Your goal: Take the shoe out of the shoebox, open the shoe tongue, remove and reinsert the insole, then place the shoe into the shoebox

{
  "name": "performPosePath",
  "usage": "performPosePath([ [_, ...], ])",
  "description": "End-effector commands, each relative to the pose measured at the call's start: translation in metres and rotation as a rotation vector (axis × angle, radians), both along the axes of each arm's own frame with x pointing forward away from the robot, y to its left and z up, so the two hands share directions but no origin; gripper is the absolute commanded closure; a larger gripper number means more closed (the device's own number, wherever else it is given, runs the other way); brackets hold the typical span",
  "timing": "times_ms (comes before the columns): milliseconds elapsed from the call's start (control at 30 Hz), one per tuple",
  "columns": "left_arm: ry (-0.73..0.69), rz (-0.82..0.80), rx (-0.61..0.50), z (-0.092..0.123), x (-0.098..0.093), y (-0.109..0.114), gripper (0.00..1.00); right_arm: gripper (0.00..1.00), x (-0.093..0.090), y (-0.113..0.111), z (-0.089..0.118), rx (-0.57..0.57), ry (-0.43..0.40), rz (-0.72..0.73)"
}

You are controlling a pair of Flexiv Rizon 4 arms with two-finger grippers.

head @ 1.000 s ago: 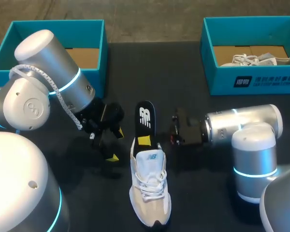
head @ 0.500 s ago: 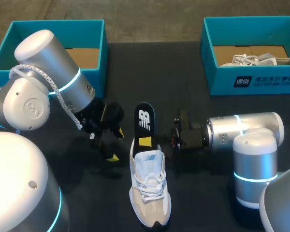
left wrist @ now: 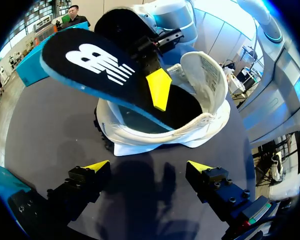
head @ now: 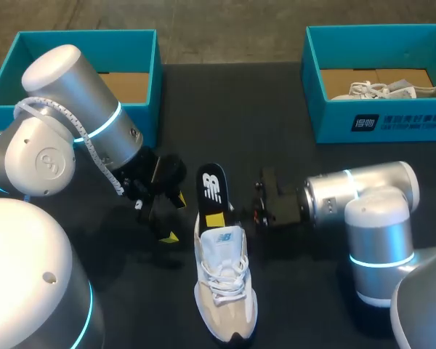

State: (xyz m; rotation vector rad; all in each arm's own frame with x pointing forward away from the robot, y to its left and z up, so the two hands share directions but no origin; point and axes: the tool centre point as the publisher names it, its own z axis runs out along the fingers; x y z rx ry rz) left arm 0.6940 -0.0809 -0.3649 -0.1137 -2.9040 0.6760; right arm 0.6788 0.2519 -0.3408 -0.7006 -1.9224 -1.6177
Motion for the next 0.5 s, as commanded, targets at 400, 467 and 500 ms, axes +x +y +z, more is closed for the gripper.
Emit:
performPosePath([
  [400, -0.001, 0.000, -0.001, -0.0004, -0.0007, 0.0006, 0.00, 1.00, -0.0150, 0.0002, -0.0057, -0.040, 0.054, 0.019],
  [467, -0.001, 0.000, -0.001, -0.0004, -0.0007, 0.0006, 0.00, 1.00, -0.0152, 0.0004, -0.0056, -0.041, 0.057, 0.019],
  [500, -0.001, 0.000, -0.001, -0.0004, -0.0007, 0.0006, 0.00, 1.00, -0.0154, 0.0007, -0.0056, -0.039, 0.057, 0.018],
])
